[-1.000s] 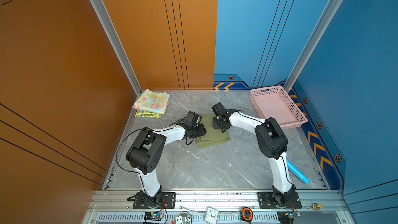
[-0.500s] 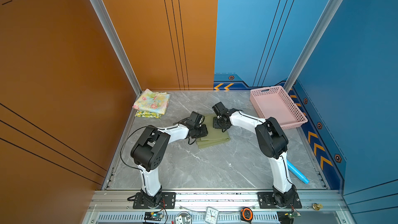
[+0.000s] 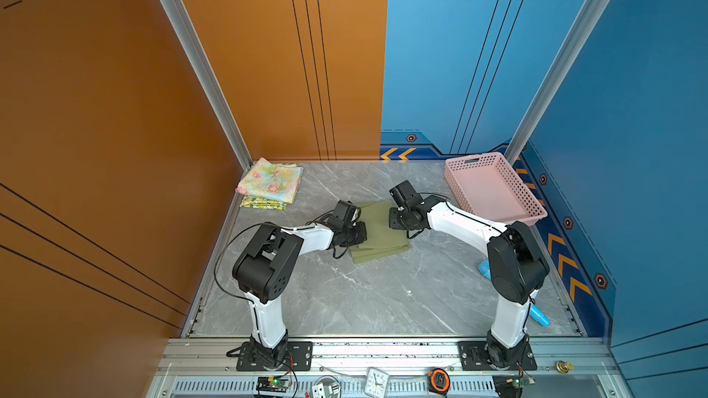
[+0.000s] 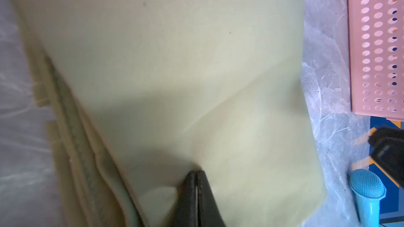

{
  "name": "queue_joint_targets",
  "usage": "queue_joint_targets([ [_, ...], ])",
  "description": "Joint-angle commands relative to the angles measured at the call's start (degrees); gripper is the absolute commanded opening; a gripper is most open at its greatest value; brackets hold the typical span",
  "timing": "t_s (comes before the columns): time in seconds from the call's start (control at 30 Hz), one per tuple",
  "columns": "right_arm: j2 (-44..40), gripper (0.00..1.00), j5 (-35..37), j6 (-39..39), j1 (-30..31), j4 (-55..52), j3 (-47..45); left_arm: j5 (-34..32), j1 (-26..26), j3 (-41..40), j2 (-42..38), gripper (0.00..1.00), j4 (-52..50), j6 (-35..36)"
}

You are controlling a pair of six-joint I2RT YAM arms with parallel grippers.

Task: Fold and stack skirts
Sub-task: Smooth out the skirt at the center of the table.

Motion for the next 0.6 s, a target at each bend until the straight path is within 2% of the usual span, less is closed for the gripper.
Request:
queue_joint_targets([
  [0.0, -0.7, 0.30, 1.8, 1.5, 1.2, -1.1, -4.9, -0.4, 0.5, -2.6, 3.0, 0.06, -4.4, 0.0],
  [0.13, 0.6, 0.30, 1.3, 1.7, 1.3, -0.3, -7.6, -0.4, 0.5, -2.5, 2.9, 0.06, -4.3, 0.2],
  [0.3, 0.8, 0.29, 0.4, 0.7, 1.0, -0.6, -5.3, -0.4, 0.3, -2.8, 2.5, 0.06, -4.3, 0.1],
  [0.4, 1.0, 0.29, 0.4, -0.1, 0.3, -1.1, -1.2, -0.5, 0.4, -3.3, 2.1, 0.06, -4.3, 0.2],
  [0.57, 7.0, 0.29, 0.9, -3.0, -0.9, -1.2, 9.3, -0.7, 0.2, -3.8, 1.7, 0.06, -4.4, 0.0],
])
